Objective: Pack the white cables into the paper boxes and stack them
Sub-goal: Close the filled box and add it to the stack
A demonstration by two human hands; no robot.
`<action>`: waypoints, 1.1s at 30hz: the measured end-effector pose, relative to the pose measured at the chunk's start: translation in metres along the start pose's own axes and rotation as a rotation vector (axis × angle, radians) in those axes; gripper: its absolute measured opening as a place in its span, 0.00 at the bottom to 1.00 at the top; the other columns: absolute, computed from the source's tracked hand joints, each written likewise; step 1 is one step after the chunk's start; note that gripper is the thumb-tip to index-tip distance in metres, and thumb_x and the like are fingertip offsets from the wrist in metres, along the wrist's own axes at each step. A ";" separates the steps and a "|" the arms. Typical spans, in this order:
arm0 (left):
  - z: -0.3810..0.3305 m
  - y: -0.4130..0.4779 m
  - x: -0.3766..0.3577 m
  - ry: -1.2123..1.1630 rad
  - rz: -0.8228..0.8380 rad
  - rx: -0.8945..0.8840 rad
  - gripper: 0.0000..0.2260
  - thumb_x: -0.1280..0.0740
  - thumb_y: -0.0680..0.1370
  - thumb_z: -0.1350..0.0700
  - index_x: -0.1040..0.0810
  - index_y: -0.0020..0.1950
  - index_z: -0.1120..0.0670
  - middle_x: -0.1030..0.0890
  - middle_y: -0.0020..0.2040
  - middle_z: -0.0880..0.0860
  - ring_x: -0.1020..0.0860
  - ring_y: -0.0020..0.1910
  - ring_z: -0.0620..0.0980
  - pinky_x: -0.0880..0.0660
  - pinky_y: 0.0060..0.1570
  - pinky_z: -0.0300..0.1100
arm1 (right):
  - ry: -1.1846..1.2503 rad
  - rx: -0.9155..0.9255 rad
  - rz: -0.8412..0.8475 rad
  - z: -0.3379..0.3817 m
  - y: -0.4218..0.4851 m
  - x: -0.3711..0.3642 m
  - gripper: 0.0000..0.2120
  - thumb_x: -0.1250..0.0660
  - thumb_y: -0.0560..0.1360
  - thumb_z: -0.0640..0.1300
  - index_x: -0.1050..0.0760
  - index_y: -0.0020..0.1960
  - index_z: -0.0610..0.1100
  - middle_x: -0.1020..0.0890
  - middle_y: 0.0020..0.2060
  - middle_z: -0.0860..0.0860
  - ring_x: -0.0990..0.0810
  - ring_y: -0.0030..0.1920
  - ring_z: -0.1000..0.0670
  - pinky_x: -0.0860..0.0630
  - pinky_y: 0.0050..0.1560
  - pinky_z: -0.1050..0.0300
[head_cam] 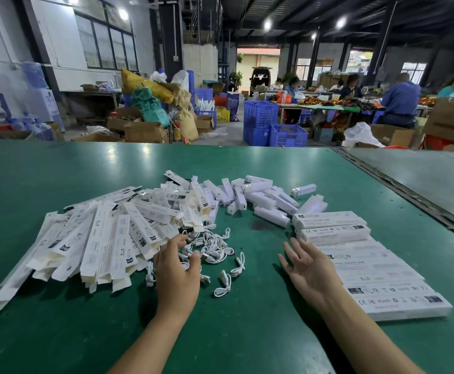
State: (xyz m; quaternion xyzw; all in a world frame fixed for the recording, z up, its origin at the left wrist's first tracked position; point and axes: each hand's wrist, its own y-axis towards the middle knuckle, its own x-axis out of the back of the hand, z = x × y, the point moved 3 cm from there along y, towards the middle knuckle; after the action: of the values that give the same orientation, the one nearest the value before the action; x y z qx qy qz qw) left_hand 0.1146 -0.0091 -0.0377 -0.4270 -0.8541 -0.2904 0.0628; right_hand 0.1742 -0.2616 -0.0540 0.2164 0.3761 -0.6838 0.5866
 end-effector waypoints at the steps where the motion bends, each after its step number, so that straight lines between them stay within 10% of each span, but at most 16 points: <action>1: 0.000 0.000 0.001 0.019 -0.005 -0.009 0.14 0.31 0.77 0.62 0.24 0.62 0.55 0.23 0.57 0.53 0.29 0.61 0.53 0.35 0.58 0.44 | -0.058 0.018 -0.021 -0.004 -0.002 0.001 0.20 0.42 0.81 0.35 0.37 0.72 0.38 0.27 0.68 0.42 0.23 0.63 0.43 0.26 0.61 0.45; 7: 0.004 0.015 0.024 0.324 -0.268 -0.020 0.19 0.25 0.69 0.64 0.23 0.59 0.60 0.27 0.65 0.64 0.32 0.66 0.64 0.35 0.61 0.60 | -0.555 0.351 -0.131 -0.010 -0.013 0.000 0.27 0.36 0.77 0.32 0.36 0.74 0.45 0.25 0.63 0.51 0.18 0.54 0.48 0.22 0.55 0.51; 26: 0.050 0.030 0.056 0.418 -0.358 0.345 0.30 0.24 0.69 0.60 0.29 0.69 0.52 0.46 0.79 0.62 0.47 0.77 0.64 0.47 0.69 0.65 | -0.326 0.282 0.017 0.005 0.004 0.006 0.35 0.41 0.79 0.30 0.51 0.80 0.47 0.36 0.76 0.54 0.27 0.68 0.47 0.27 0.64 0.46; 33: 0.052 0.030 0.061 0.328 -0.431 0.387 0.13 0.29 0.74 0.62 0.21 0.58 0.56 0.26 0.68 0.61 0.37 0.71 0.63 0.42 0.66 0.63 | -0.414 0.311 0.019 0.000 0.002 0.008 0.33 0.38 0.78 0.31 0.44 0.78 0.50 0.31 0.72 0.53 0.24 0.65 0.47 0.25 0.60 0.50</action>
State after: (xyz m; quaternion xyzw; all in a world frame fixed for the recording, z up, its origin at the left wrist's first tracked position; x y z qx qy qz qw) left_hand 0.1070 0.0755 -0.0453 -0.1643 -0.9425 -0.1942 0.2168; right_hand 0.1749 -0.2667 -0.0604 0.1631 0.1364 -0.7576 0.6172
